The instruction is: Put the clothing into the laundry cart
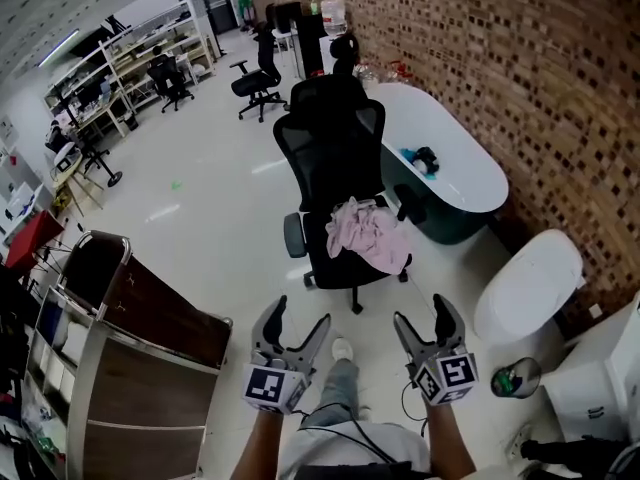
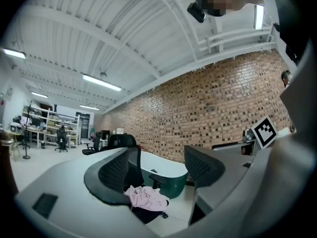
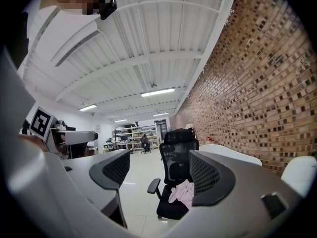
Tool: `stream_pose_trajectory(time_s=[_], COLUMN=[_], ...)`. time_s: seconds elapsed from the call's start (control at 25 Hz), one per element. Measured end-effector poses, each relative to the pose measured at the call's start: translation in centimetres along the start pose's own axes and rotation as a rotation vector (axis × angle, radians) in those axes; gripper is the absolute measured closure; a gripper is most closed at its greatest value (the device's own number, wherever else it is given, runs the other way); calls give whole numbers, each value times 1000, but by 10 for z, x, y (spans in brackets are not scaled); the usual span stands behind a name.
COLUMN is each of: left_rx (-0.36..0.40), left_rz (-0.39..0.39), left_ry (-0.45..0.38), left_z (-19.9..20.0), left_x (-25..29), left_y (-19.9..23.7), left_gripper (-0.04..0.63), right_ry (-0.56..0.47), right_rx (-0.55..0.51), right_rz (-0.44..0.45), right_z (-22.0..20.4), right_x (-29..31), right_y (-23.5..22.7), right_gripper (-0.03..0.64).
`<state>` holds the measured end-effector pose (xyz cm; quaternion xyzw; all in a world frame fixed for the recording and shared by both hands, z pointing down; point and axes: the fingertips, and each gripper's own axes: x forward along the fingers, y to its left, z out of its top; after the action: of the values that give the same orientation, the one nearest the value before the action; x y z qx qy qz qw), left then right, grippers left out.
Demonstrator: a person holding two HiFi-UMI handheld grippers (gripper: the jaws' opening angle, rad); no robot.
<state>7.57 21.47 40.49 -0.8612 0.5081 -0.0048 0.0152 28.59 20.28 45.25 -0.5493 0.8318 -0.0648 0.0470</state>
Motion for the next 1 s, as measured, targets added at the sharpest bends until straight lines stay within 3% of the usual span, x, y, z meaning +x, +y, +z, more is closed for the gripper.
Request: stream_pose_trajectory(time_s=[0.08, 0.32, 0.48, 0.72, 1.0], left_rx=[16, -40, -54, -41, -40], left_rz=[-10, -33, 6, -31, -12], left_ry=[-9, -9, -12, -18, -4], left_z=[-13, -8, -10, -1, -9], left_x=[20, 89, 130, 195, 250], left_y=[11, 35, 76, 107, 159], left_gripper=[249, 249, 249, 249, 249], right_ry=[2, 20, 13, -1, 23], right_rx=[-6, -7, -36, -38, -50], right_rz=[-11, -38, -7, 3, 44], right_z=[-1, -3, 11, 31, 29], right_x=[14, 75, 126, 203, 286], right_y=[-10, -43, -50, -62, -59], right_gripper=[224, 224, 224, 224, 224])
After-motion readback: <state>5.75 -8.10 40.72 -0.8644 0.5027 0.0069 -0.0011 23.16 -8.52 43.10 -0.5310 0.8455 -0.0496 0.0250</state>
